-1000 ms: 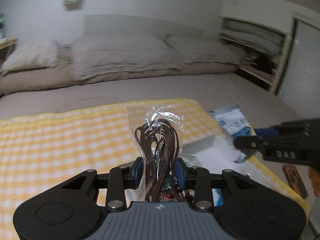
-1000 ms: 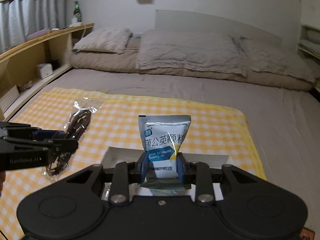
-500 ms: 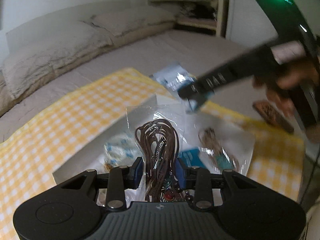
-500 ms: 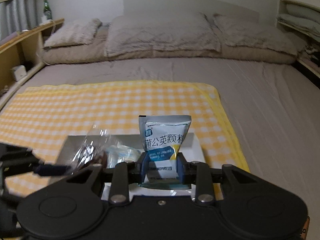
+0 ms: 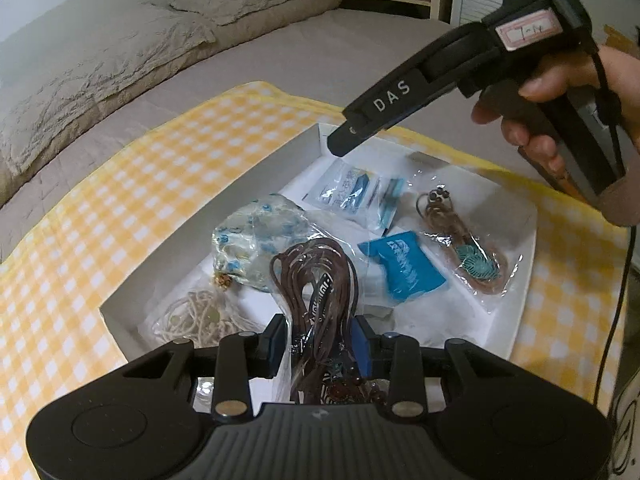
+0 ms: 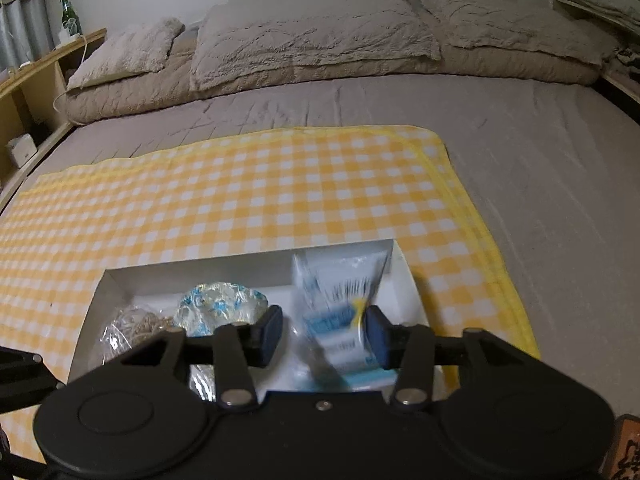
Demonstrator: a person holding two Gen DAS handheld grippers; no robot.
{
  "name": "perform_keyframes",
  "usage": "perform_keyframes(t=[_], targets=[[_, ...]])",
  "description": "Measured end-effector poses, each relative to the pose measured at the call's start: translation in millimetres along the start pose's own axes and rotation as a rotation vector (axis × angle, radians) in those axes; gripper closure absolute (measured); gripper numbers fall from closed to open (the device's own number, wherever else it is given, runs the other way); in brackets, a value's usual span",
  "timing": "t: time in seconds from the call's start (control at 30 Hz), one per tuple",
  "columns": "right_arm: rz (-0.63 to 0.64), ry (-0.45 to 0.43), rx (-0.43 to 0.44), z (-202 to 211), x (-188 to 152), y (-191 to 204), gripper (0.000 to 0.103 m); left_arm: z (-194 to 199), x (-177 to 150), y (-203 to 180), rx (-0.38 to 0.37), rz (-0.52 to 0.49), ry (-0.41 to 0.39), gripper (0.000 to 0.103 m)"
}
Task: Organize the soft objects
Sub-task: 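Carry the white packet and dark cord bag into the box and open both tools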
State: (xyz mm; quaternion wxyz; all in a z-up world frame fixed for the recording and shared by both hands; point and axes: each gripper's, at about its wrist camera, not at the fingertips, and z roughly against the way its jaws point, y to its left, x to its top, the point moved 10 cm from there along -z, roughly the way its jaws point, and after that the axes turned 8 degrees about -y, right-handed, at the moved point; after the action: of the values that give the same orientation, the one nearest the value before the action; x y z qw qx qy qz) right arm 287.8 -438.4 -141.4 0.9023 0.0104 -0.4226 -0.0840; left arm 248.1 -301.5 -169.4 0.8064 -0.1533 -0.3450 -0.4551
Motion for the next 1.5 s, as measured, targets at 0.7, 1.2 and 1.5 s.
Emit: perform_keyframes(t=[0.7, 1.2, 1.5], targets=[[0.083, 0.056, 0.026, 13.3, -14.9, 10.2, 0.025, 6.1, -4.8, 12.8, 0.020, -0.026, -0.012, 0.006], [0.121, -0.057, 0.044, 83.1, -12.6, 27.7, 0.000, 71.8, 14.1, 25.3, 0.093, 0.162, -0.161, 0.000], [0.071, -0.199, 0.061, 148.5, -6.2, 42.6, 0.000, 139.8, 10.1, 24.8, 0.144, 0.321, -0.266, 0.000]])
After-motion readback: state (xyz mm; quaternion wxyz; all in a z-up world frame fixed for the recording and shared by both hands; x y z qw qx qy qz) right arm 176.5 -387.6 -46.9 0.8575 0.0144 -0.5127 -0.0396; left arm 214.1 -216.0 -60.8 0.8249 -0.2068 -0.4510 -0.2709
